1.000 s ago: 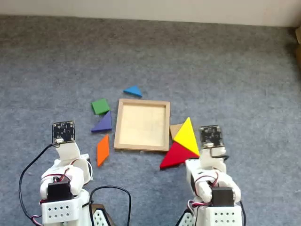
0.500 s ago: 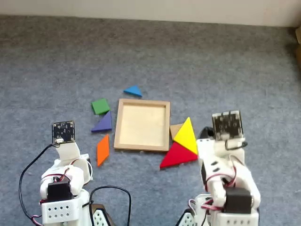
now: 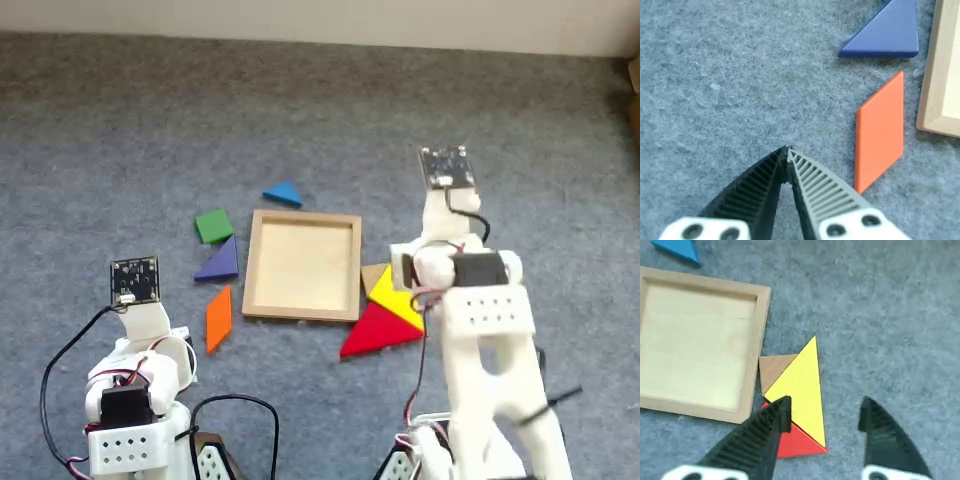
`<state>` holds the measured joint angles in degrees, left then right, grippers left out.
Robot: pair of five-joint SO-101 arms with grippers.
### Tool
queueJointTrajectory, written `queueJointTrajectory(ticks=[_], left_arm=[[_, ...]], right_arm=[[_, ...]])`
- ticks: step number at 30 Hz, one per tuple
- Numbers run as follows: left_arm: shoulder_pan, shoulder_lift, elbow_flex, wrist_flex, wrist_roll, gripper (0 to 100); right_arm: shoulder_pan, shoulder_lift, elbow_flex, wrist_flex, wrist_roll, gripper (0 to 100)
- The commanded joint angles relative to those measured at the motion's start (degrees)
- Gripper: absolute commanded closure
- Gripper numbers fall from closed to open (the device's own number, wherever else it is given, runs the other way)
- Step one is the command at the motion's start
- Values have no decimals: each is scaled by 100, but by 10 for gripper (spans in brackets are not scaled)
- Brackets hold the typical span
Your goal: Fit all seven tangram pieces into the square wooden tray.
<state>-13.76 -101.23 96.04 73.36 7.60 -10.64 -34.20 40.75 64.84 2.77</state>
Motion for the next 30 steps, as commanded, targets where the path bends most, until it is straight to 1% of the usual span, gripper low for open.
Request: queueJointTrajectory(ticks=[1,4,8,11,16,24,28,30], left_arm=[[66,-4,127,18,-9,994],[66,-4,127,18,-9,994],[66,-4,127,18,-9,994],[66,-4,127,18,-9,994],[66,-4,127,18,-9,994],[66,-4,127,18,-9,994],[66,-4,127,18,-9,994],[66,-4,127,18,-9,994]], right_arm=[[-453,470,-365,-136,-220,585],[-866,910,-400,-145,-229,584],[-1086,1393,-400,-462,-229,584],[-1086,1763,-391,-857,-229,584],[-1086,2360,-409,-1191,-229,584],[-1042,3143,-418,-1270,-193,584],[-734,3327,-497,-1270,97,590],[-558,3442,-646,-1270,237,622]])
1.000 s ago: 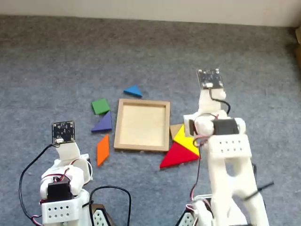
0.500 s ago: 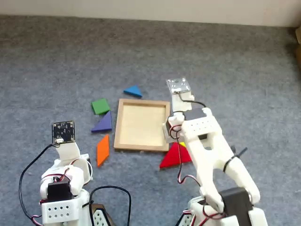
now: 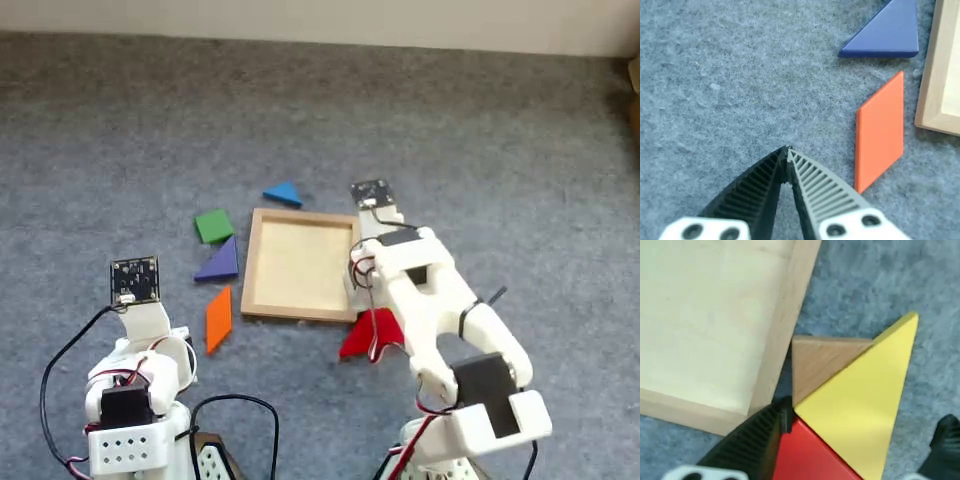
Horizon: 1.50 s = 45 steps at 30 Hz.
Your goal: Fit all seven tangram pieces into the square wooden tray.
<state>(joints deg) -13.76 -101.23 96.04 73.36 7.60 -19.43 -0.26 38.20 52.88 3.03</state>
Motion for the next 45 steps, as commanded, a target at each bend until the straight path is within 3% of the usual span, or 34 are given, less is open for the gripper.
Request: queueJointTrajectory(ticks=[1,5,17,23,45], left_arm=[[66,-4,127,18,-9,994],[66,-4,127,18,-9,994],[66,-4,127,18,-9,994],[66,-4,127,18,-9,994],[66,-4,127,18,-9,994]], right_arm=[[391,110,-462,-75,281,642],[585,365,-716,-57,484,690],[708,382,-787,207,448,695],[681,435,-1473,734,-642,692],[567,857,-1569,532,-695,692]])
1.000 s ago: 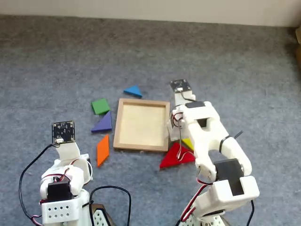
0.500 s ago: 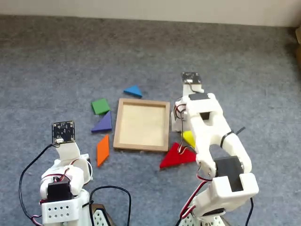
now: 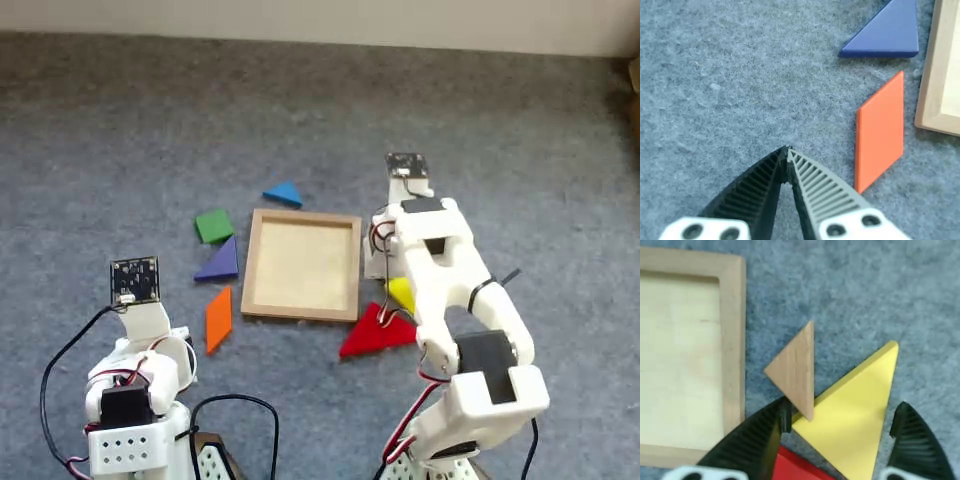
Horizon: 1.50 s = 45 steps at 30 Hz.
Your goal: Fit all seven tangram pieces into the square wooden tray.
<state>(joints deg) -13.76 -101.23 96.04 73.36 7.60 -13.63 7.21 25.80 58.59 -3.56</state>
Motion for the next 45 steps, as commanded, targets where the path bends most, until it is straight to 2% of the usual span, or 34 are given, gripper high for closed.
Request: queueJointTrajectory(ticks=[1,10,17,24,27,29,34,45], left_arm=[[66,-4,127,18,-9,994],[66,-4,127,18,-9,994],[66,-4,127,18,-9,994],[66,-4,127,18,-9,994],[66,-4,127,18,-9,994],[66,-4,127,18,-9,994],[66,-4,127,18,-9,994],[66,-4,127,18,-9,994]], right_arm=[[-4,224,-330,-31,-35,692],[4,251,-321,233,-9,696],[4,13,-295,242,0,764],[4,-1051,-66,242,9,764],[4,-1516,303,242,360,762],[-22,-1745,558,242,466,743],[-40,-1895,971,198,448,622],[-558,-1877,1446,-576,457,616]])
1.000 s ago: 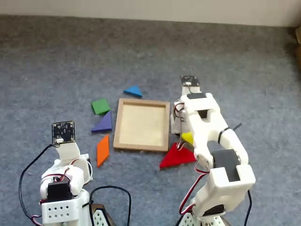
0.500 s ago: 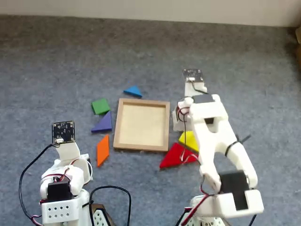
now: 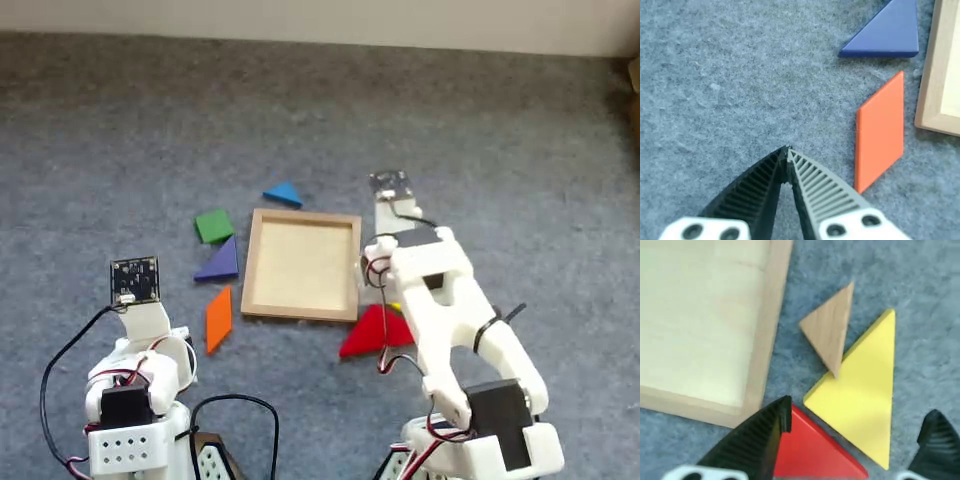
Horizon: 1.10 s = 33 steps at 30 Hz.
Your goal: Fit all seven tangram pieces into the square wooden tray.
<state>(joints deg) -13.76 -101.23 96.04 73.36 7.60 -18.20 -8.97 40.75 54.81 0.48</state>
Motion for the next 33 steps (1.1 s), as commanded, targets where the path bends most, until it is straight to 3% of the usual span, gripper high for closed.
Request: queueJointTrajectory(ticks=[1,16,33], left_arm=[[66,-4,127,18,-9,994],[66,-4,127,18,-9,994],[66,-4,127,18,-9,994]], right_arm=[[-101,-259,-40,-224,62,616],[207,778,-532,277,79,616],[259,804,-549,-189,273,617]])
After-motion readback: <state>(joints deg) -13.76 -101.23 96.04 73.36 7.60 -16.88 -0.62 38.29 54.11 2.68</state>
